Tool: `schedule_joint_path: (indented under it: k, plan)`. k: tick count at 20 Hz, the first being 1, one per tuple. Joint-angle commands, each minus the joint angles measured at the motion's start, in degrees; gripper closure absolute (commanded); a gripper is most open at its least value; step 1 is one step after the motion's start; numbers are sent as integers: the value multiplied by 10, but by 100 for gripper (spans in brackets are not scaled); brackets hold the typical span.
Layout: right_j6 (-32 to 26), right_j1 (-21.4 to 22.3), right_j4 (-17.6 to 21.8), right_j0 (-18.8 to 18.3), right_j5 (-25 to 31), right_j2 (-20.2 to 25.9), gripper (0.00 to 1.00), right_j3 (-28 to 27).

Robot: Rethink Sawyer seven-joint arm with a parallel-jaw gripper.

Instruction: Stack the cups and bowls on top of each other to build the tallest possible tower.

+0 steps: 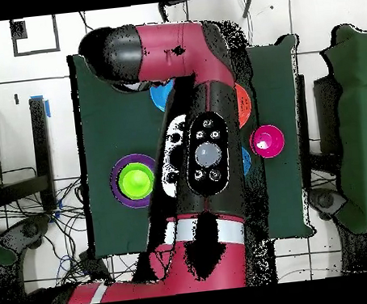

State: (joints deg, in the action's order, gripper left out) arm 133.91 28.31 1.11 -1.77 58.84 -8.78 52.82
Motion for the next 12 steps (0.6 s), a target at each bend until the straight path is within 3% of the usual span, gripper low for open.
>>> schedule_joint_path:
  k: [1, 6, 12]
  plan:
    - [-82, 4, 1, -29, 116, 56, 0, 9]
    - [-92, 1, 6, -45, 53, 58, 0, 56]
    - [-145, 3, 13, -78, 52, 72, 0, 80]
